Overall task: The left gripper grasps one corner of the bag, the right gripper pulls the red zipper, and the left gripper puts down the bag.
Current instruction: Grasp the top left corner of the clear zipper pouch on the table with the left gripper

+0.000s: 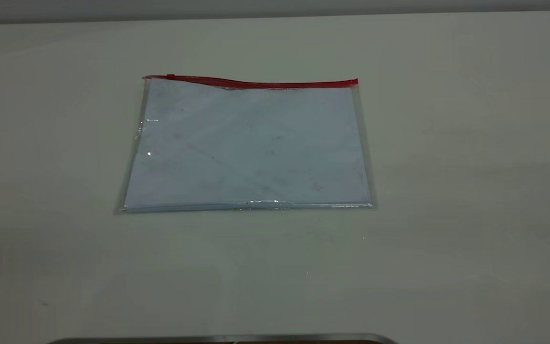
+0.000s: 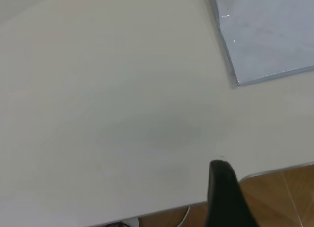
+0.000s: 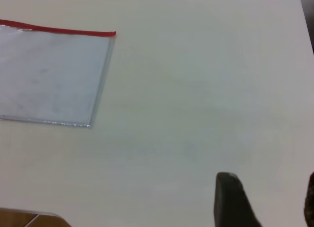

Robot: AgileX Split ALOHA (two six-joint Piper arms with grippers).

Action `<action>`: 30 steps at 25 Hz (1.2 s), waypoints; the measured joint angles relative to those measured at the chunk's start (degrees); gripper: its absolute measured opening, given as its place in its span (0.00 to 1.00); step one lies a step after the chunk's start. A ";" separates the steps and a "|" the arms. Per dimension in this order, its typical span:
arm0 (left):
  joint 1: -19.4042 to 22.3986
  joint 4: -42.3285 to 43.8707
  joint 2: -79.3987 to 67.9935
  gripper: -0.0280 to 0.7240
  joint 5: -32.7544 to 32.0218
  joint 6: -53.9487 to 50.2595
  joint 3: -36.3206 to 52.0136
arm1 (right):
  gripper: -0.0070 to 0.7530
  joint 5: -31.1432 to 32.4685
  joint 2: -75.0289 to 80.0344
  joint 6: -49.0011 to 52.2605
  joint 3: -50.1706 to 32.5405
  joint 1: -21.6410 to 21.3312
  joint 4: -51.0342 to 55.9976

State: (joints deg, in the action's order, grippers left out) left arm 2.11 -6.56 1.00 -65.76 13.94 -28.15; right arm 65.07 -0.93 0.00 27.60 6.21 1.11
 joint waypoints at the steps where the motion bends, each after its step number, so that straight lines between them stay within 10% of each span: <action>1: 0.00 0.00 0.00 0.70 0.00 0.00 0.00 | 0.52 0.00 0.00 0.00 0.00 0.00 0.00; 20: 0.00 -5.11 0.00 0.70 0.07 0.00 0.00 | 0.52 -1.21 0.39 0.00 0.43 0.00 2.04; 30: 0.00 -5.13 -15.12 0.70 15.76 -5.26 -1.34 | 0.66 -19.88 29.62 -9.23 1.86 0.00 14.75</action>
State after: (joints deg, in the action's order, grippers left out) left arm 2.11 -11.69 -14.11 -50.00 8.68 -29.49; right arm 45.20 28.69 -9.23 29.46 6.21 15.86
